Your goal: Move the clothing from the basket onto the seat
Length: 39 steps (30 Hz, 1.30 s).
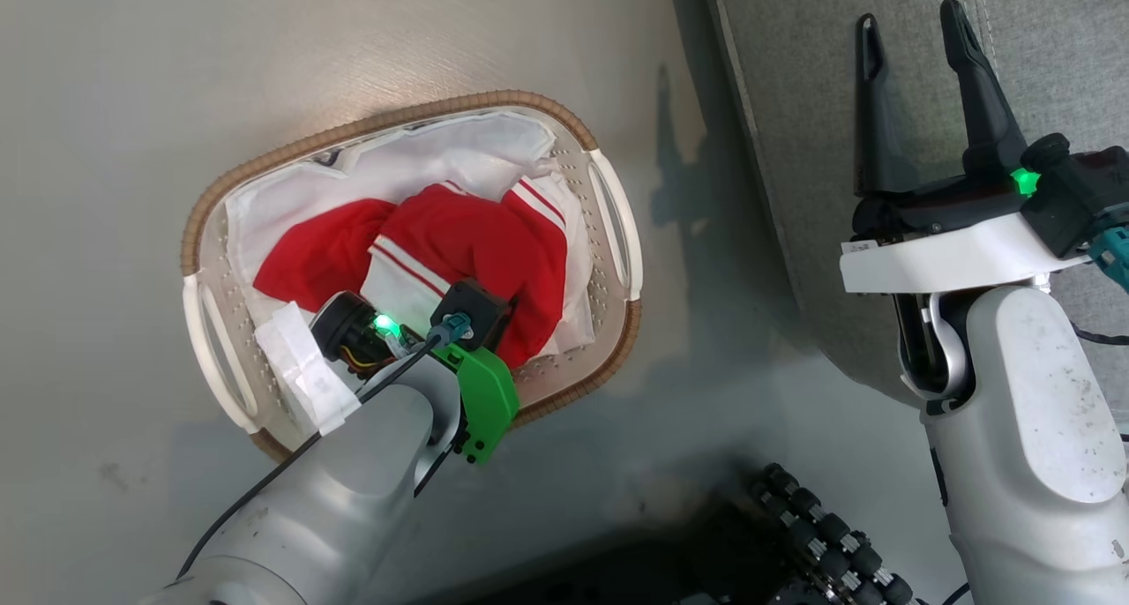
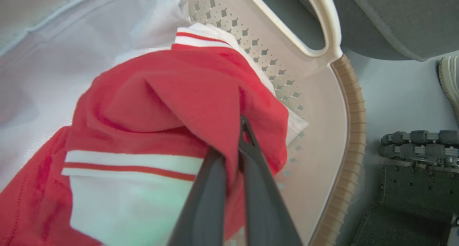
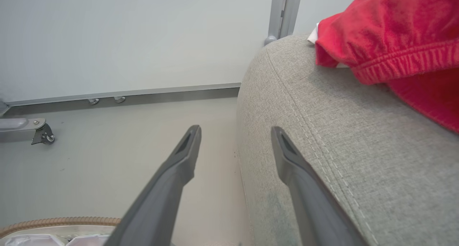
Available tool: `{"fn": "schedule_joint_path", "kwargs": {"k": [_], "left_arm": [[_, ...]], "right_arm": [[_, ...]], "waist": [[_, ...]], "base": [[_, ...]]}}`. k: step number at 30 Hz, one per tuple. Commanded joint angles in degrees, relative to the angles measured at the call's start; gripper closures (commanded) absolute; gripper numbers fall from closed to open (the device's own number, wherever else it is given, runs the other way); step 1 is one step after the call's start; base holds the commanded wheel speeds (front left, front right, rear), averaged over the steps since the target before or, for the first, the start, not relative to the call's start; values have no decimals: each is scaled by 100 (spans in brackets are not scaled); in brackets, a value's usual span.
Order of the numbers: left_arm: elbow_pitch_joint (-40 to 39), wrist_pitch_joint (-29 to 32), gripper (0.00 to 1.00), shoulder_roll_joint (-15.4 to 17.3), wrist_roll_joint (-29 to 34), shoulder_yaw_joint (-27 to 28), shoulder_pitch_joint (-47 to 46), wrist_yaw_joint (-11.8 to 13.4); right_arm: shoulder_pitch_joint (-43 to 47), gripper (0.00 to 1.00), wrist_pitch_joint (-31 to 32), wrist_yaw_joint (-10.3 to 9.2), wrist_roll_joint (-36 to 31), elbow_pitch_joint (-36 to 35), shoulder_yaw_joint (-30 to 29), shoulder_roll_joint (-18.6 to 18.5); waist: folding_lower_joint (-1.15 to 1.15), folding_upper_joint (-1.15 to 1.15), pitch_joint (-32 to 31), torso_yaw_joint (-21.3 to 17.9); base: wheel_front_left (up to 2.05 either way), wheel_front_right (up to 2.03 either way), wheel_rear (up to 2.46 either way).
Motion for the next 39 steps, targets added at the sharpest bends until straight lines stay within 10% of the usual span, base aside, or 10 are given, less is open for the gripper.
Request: {"fn": "schedule_joint_path", "kwargs": {"k": [1,24,39], "left_arm": [[-17,-46,100,71,-19,-11,-67,-14],[-2452,-44,100,1150,1186,933,851,221],[-3360,70,100,1845,1530,1150,-170,199]], "right_arm": [[4,0,-11,-8,-41,45,-5,-17],[1329,0,-11,-8,-615,957,-298,-18],[1993,0,-11,-8,-646,1225,-211,-18]], "waist": [[-1,0,-177,118],[-1,0,-3095,1010],[-1,0,-4321,1010]], "base": [[0,0,0],[0,0,0],[0,0,0]]}}
